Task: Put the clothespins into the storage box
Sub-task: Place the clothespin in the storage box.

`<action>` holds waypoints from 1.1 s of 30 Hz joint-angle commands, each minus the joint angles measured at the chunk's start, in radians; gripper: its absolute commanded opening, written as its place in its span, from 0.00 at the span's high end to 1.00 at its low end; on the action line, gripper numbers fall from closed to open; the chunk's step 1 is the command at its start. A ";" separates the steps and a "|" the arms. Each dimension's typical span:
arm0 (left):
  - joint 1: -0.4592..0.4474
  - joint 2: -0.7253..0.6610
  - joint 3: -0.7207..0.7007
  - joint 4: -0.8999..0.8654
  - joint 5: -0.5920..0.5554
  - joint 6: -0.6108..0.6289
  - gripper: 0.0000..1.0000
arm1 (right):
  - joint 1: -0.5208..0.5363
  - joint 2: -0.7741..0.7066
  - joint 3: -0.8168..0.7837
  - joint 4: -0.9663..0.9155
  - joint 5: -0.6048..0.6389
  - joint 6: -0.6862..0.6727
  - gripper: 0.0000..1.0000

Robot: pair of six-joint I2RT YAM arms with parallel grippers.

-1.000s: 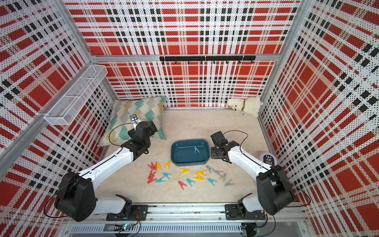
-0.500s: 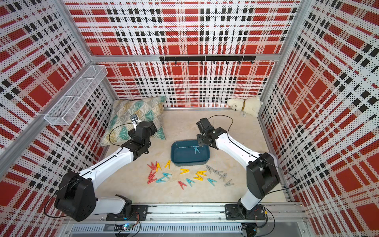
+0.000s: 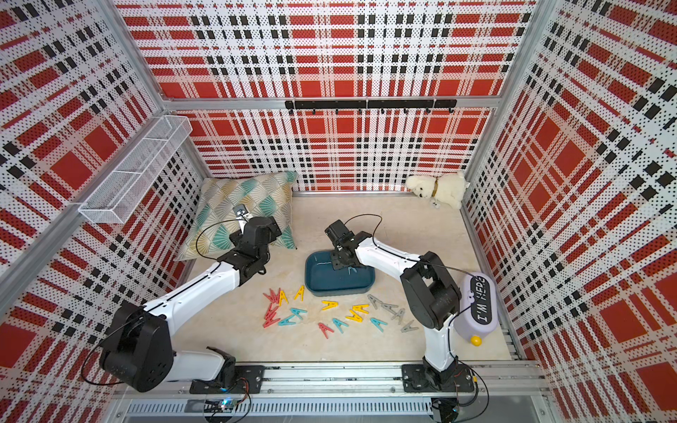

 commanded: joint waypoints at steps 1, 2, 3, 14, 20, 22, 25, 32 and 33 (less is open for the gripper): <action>0.008 -0.005 0.008 0.011 -0.009 0.013 0.01 | -0.001 0.053 0.029 0.014 -0.010 0.008 0.67; 0.008 -0.007 0.009 0.009 -0.012 0.015 0.01 | -0.001 0.061 0.030 0.052 -0.011 0.016 0.67; 0.009 -0.010 0.008 0.007 -0.014 0.017 0.01 | 0.000 0.070 0.032 0.062 -0.009 0.019 0.67; 0.017 -0.030 0.000 0.006 -0.012 0.020 0.01 | -0.001 0.123 0.038 0.073 0.039 0.029 0.67; 0.017 -0.030 0.003 0.004 -0.013 0.023 0.01 | -0.001 0.141 0.032 0.074 0.053 0.031 0.67; 0.017 -0.033 0.003 0.004 -0.012 0.022 0.01 | -0.001 0.147 0.035 0.071 0.059 0.031 0.66; 0.017 -0.037 0.002 0.001 -0.013 0.021 0.01 | -0.001 0.156 0.036 0.062 0.072 0.031 0.62; 0.016 -0.051 0.000 -0.002 -0.010 0.021 0.01 | -0.001 0.145 0.019 0.062 0.071 0.032 0.55; 0.016 -0.053 0.000 -0.002 -0.009 0.021 0.01 | -0.001 0.137 0.017 0.063 0.062 0.033 0.54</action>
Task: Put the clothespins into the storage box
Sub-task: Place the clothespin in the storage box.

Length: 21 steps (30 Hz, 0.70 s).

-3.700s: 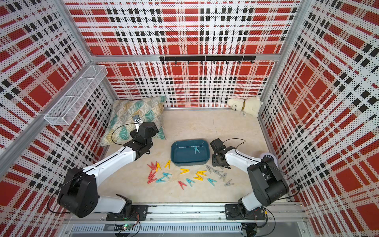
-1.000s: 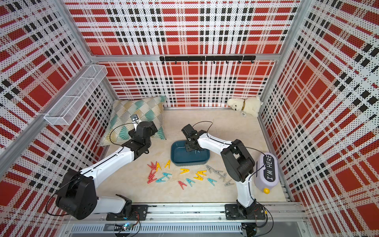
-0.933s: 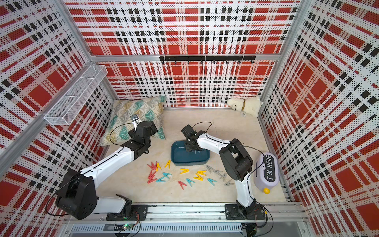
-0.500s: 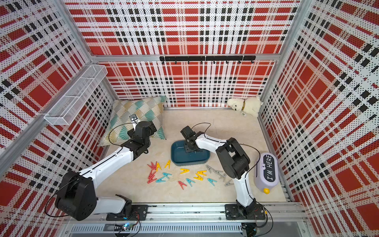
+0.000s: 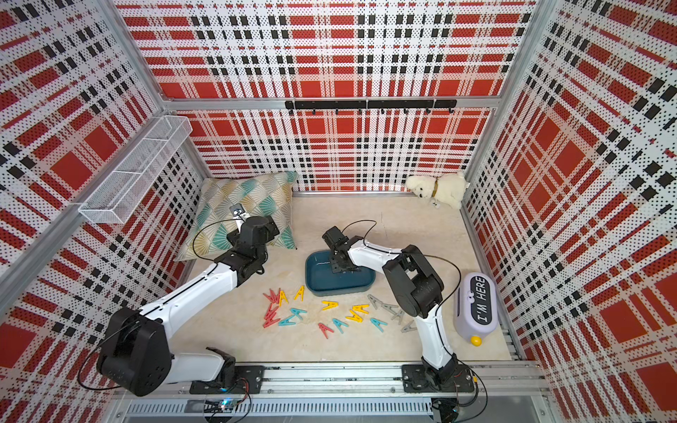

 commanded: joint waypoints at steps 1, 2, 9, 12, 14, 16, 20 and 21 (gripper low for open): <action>0.006 -0.027 -0.001 -0.001 -0.007 0.005 0.01 | 0.000 -0.008 -0.005 0.007 -0.007 0.007 0.52; 0.006 -0.028 0.000 -0.001 -0.005 0.005 0.01 | 0.000 -0.021 -0.007 0.007 -0.014 0.009 0.51; 0.005 -0.025 0.002 -0.001 0.009 0.005 0.01 | 0.000 -0.155 -0.014 -0.007 -0.046 0.003 0.48; 0.005 -0.021 0.002 0.000 0.011 0.003 0.01 | -0.001 -0.222 -0.032 -0.042 -0.017 -0.005 0.47; 0.005 -0.015 0.006 0.001 0.017 0.002 0.01 | -0.012 -0.274 -0.061 -0.076 0.009 -0.003 0.47; 0.004 -0.009 0.011 0.002 0.019 0.000 0.01 | -0.029 -0.342 -0.115 -0.099 0.027 0.008 0.46; -0.011 0.009 0.018 0.023 0.032 -0.003 0.01 | -0.104 -0.514 -0.307 -0.118 0.028 0.058 0.45; -0.015 0.016 0.022 0.026 0.032 -0.001 0.01 | -0.125 -0.561 -0.352 -0.118 0.028 0.068 0.45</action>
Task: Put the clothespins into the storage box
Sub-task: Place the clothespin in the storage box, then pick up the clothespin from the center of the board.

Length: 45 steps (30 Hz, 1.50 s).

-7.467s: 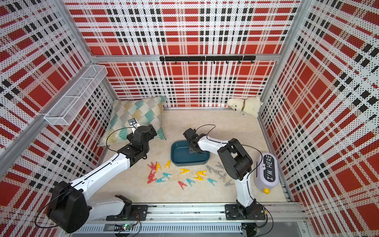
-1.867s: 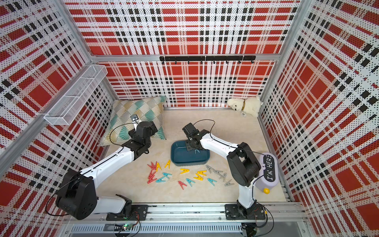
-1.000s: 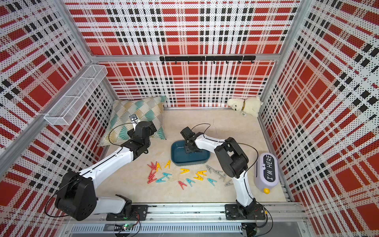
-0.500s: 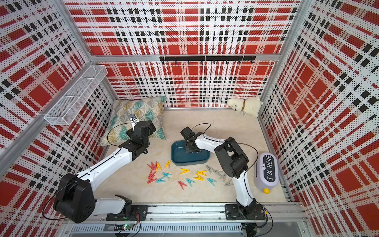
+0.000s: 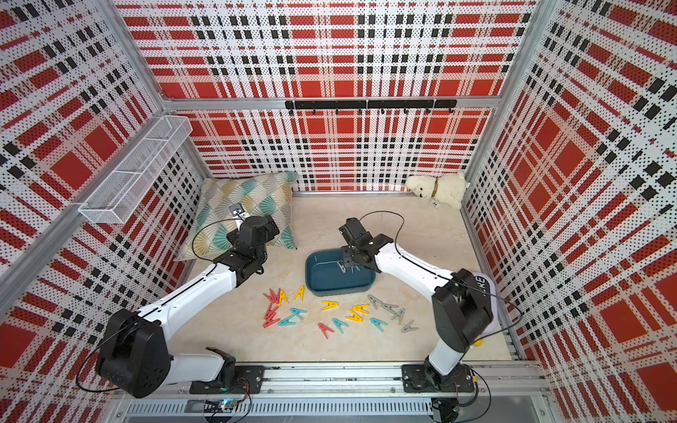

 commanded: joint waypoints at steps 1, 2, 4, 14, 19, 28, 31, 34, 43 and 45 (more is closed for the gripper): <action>-0.013 0.027 0.027 0.026 0.013 -0.001 0.01 | -0.074 -0.136 -0.147 -0.069 0.025 0.052 0.44; -0.017 0.038 0.035 0.028 0.013 -0.001 0.01 | -0.089 -0.179 -0.184 -0.075 0.028 0.061 0.44; -0.023 0.056 0.049 0.028 0.011 0.002 0.01 | -0.117 -0.265 -0.252 -0.091 0.029 0.073 0.43; -0.030 0.065 0.048 0.044 -0.001 -0.001 0.01 | -0.122 -0.355 -0.486 -0.111 -0.081 0.156 0.42; -0.018 0.062 0.032 0.071 0.028 -0.011 0.01 | -0.061 -0.333 -0.486 -0.074 -0.095 0.162 0.40; -0.009 0.065 0.041 0.060 0.020 0.001 0.01 | 0.033 -0.171 -0.398 -0.022 -0.099 0.102 0.40; 0.006 0.046 0.030 0.058 0.021 0.000 0.01 | 0.037 -0.170 -0.402 -0.014 -0.095 0.070 0.40; 0.017 0.025 0.019 0.058 0.023 -0.001 0.01 | 0.037 -0.165 -0.401 -0.007 -0.075 0.051 0.40; 0.027 -0.004 0.016 0.045 0.018 0.004 0.01 | 0.035 -0.119 -0.443 0.056 -0.072 0.045 0.46; 0.028 -0.005 0.017 0.045 0.019 0.003 0.01 | 0.035 -0.117 -0.453 0.067 -0.065 0.045 0.46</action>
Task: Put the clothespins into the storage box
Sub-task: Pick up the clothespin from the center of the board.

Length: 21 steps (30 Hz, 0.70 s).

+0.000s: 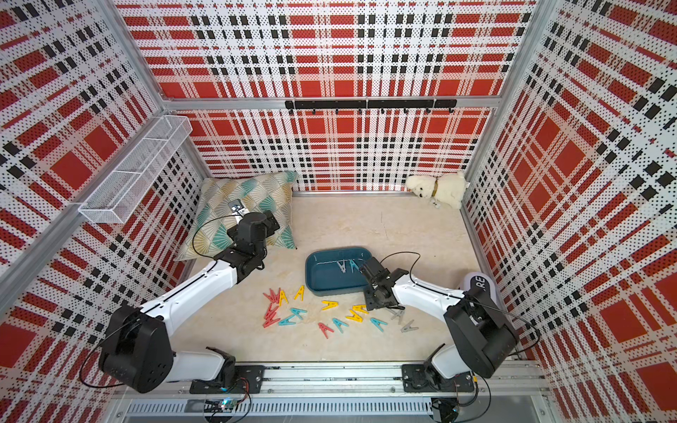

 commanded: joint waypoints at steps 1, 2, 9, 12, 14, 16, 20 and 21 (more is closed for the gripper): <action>0.009 -0.024 -0.009 0.002 0.001 0.003 0.01 | 0.002 0.006 -0.017 0.037 0.026 -0.010 0.46; 0.009 -0.024 -0.009 0.002 0.004 0.001 0.01 | 0.002 0.010 -0.020 0.043 0.030 -0.013 0.46; 0.007 -0.022 -0.010 0.002 0.011 -0.002 0.01 | -0.026 0.017 -0.044 0.067 0.029 -0.029 0.53; 0.007 -0.025 -0.008 0.002 0.011 -0.002 0.01 | -0.053 0.014 -0.060 0.070 0.026 -0.034 0.55; 0.007 -0.028 -0.005 0.000 0.010 -0.002 0.01 | -0.074 0.007 -0.071 0.070 0.030 -0.033 0.56; 0.007 -0.028 -0.004 -0.001 0.012 -0.002 0.01 | -0.097 -0.002 -0.082 0.075 0.034 -0.030 0.57; 0.005 -0.028 0.002 -0.005 0.014 -0.002 0.01 | -0.154 0.000 -0.096 0.091 0.037 -0.025 0.58; 0.004 -0.030 0.002 -0.006 0.012 -0.003 0.01 | -0.167 0.007 -0.094 0.097 0.039 -0.025 0.59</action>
